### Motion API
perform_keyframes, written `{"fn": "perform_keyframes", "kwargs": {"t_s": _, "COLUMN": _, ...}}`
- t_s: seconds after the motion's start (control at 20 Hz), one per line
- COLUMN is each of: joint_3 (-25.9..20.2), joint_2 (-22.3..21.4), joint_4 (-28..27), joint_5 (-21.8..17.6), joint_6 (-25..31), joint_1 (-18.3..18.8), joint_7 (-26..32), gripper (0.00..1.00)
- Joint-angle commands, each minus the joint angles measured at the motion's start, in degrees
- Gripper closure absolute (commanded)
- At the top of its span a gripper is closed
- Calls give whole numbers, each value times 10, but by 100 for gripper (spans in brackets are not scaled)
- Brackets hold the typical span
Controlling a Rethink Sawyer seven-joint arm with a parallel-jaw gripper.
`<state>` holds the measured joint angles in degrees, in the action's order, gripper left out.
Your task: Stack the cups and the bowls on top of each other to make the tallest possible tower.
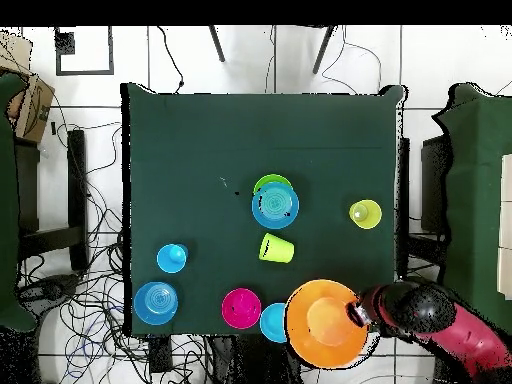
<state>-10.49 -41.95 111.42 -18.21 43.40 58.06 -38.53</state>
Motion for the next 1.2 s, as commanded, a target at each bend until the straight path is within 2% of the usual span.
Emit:
{"fn": "perform_keyframes", "kwargs": {"t_s": 0.05, "joint_3": 33, "joint_2": -13, "joint_4": -74, "joint_5": 22, "joint_6": 100, "joint_1": -81, "joint_7": -174, "gripper": 100}}
{"fn": "perform_keyframes", "kwargs": {"t_s": 0.4, "joint_3": 40, "joint_2": -3, "joint_4": -79, "joint_5": 58, "joint_6": 133, "joint_1": -108, "joint_7": -217, "gripper": 100}}
{"fn": "perform_keyframes", "kwargs": {"t_s": 0.55, "joint_3": 34, "joint_2": -28, "joint_4": -60, "joint_5": 77, "joint_6": 132, "joint_1": -115, "joint_7": -225, "gripper": 100}}
{"fn": "perform_keyframes", "kwargs": {"t_s": 0.75, "joint_3": 36, "joint_2": -41, "joint_4": -43, "joint_5": 120, "joint_6": 159, "joint_1": -127, "joint_7": -272, "gripper": 100}}
{"fn": "perform_keyframes", "kwargs": {"t_s": 1.05, "joint_3": 14, "joint_2": -32, "joint_4": 2, "joint_5": 212, "joint_6": 149, "joint_1": -103, "joint_7": -299, "gripper": 100}}
{"fn": "perform_keyframes", "kwargs": {"t_s": 1.2, "joint_3": -17, "joint_2": -26, "joint_4": 29, "joint_5": 256, "joint_6": 95, "joint_1": -84, "joint_7": -278, "gripper": 100}}
